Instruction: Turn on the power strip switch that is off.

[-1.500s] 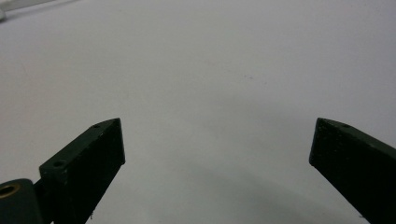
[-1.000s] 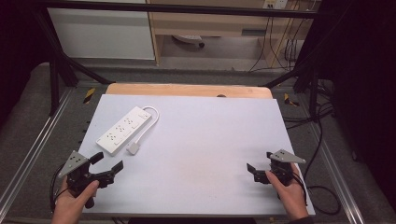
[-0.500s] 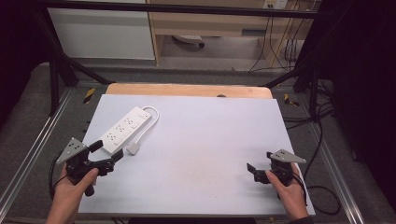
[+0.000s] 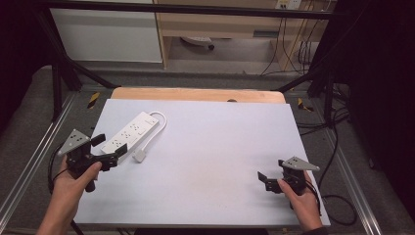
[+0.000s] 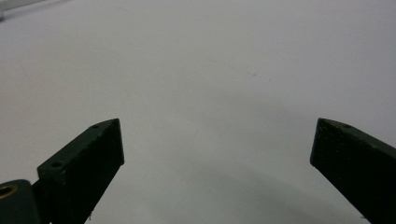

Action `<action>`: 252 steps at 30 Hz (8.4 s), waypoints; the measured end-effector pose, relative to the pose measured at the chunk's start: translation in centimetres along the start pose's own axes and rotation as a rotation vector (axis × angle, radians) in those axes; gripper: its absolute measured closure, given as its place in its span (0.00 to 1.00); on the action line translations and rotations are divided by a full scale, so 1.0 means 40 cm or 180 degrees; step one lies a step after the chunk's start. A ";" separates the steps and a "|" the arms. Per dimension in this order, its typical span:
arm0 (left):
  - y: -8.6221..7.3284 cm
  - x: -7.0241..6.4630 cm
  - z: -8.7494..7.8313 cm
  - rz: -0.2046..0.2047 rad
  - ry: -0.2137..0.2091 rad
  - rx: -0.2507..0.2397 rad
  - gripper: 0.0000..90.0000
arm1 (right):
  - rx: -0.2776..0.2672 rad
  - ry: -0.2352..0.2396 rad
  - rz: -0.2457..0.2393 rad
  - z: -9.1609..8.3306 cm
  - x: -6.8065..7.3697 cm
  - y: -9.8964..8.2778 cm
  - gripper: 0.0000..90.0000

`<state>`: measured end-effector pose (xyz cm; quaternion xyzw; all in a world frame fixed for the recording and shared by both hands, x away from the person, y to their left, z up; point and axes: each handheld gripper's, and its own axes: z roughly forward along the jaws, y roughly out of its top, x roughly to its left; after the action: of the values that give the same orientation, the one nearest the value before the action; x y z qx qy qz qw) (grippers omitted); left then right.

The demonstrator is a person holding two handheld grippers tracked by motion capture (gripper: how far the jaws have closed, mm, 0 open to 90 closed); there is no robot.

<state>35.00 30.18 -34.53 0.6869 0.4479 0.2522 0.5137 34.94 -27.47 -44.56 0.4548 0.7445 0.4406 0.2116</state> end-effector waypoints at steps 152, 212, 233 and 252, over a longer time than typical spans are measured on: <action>0.027 0.099 0.303 0.0012 0.0123 0.0922 0.84 | 0.0044 0.0017 -0.0028 0.004 0.007 0.002 0.03; -0.035 0.126 0.334 -0.0009 0.0230 0.1045 1.00 | 0.0040 0.0031 -0.0033 0.004 0.005 0.004 0.03; -0.065 0.141 0.341 -0.0006 0.0285 0.1153 1.00 | 0.0029 0.0056 -0.0021 0.003 0.004 0.003 0.03; -0.070 0.139 0.346 -0.0023 0.0289 0.1151 1.00 | 0.0018 0.0058 -0.0033 0.002 0.003 0.003 0.03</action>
<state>47.78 28.61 -42.55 0.7544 0.5112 0.1964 0.3620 34.99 -27.29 -44.49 0.4476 0.7500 0.4415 0.2058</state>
